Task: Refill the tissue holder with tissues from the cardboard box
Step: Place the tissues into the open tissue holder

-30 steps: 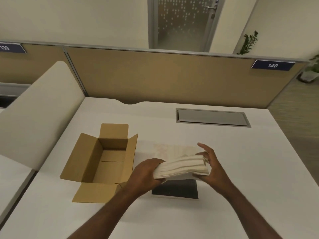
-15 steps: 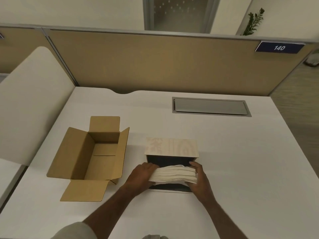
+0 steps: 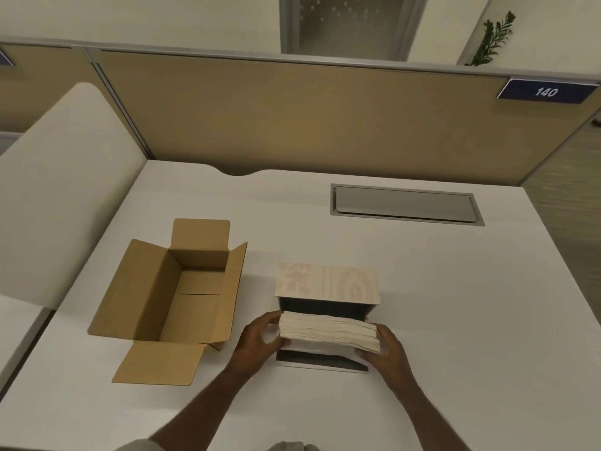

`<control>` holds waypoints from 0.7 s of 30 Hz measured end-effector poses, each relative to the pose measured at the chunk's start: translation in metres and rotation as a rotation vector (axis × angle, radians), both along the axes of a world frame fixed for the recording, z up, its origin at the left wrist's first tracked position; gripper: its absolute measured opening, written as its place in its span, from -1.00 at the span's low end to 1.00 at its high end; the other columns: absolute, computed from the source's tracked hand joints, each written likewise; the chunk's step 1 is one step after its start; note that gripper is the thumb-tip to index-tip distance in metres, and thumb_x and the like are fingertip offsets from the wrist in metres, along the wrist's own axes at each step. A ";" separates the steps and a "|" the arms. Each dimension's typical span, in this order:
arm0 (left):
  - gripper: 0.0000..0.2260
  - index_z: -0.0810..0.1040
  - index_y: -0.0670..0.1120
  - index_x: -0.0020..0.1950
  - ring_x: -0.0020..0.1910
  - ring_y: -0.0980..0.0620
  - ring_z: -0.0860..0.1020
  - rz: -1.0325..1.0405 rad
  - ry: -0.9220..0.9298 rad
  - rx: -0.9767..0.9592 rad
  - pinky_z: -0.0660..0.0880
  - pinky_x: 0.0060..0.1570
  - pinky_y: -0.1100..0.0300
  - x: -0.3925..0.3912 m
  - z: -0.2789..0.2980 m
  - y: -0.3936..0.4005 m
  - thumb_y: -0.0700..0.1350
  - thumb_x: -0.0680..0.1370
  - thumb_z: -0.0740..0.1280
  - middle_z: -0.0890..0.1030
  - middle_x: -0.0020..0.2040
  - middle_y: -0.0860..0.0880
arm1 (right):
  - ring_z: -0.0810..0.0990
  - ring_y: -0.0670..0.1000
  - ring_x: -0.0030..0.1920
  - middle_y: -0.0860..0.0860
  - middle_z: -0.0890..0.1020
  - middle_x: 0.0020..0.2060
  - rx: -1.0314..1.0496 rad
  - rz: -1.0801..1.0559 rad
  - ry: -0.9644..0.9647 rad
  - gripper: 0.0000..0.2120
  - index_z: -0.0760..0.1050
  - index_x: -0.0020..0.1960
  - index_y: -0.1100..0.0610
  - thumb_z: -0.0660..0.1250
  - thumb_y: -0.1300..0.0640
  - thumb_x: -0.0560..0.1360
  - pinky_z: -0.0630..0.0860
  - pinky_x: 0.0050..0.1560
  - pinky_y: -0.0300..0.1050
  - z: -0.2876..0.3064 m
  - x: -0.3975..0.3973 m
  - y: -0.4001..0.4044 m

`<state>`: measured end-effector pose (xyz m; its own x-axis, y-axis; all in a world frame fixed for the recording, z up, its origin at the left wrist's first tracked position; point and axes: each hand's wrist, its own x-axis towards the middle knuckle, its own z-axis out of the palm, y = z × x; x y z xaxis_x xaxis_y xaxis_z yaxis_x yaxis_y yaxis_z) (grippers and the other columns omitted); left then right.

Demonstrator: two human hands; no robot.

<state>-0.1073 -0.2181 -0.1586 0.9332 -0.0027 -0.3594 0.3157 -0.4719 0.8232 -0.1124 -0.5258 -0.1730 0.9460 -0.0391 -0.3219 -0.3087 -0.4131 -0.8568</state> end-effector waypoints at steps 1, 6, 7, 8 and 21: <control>-0.47 0.47 0.08 0.32 0.21 0.12 0.53 0.038 0.011 -0.049 0.53 0.19 0.16 0.001 0.001 0.001 -0.10 0.40 0.56 0.60 0.21 0.09 | 0.61 -0.05 0.11 0.00 0.63 0.10 0.047 -0.030 0.015 -0.40 0.48 0.22 0.05 0.62 0.27 0.27 0.54 0.00 -0.34 0.003 0.001 0.000; -0.35 0.39 0.09 0.34 0.12 -0.03 0.58 0.228 0.109 -0.154 0.54 0.12 0.08 0.013 0.001 0.001 -0.08 0.34 0.60 0.61 0.10 -0.05 | 0.64 0.00 0.07 0.11 0.65 0.06 0.287 -0.196 0.097 -0.34 0.33 0.29 0.03 0.56 0.32 0.33 0.56 -0.10 -0.29 0.015 0.008 0.006; -0.34 0.38 0.06 0.36 0.11 -0.06 0.58 0.251 0.111 -0.145 0.54 0.10 0.10 0.015 0.001 0.000 -0.09 0.35 0.60 0.60 0.10 -0.07 | 0.64 0.03 0.06 0.13 0.65 0.05 0.321 -0.214 0.108 -0.36 0.32 0.30 0.04 0.55 0.31 0.35 0.56 -0.09 -0.26 0.018 0.011 0.007; -0.33 0.37 0.03 0.37 0.10 -0.08 0.58 0.272 0.111 -0.136 0.53 0.08 0.11 0.017 0.002 -0.002 -0.10 0.35 0.59 0.59 0.09 -0.09 | 0.64 0.04 0.05 0.14 0.65 0.04 0.343 -0.232 0.121 -0.38 0.31 0.30 0.05 0.53 0.31 0.37 0.55 -0.08 -0.23 0.019 0.013 0.009; -0.25 0.28 -0.03 0.47 0.06 -0.04 0.57 0.403 0.148 -0.100 0.45 0.08 0.17 0.037 0.004 -0.016 -0.06 0.38 0.57 0.58 0.24 -0.13 | 0.60 -0.04 -0.06 0.03 0.61 -0.04 0.291 -0.329 0.163 -0.48 0.29 0.27 0.09 0.48 0.26 0.44 0.48 -0.17 -0.22 0.021 0.034 0.017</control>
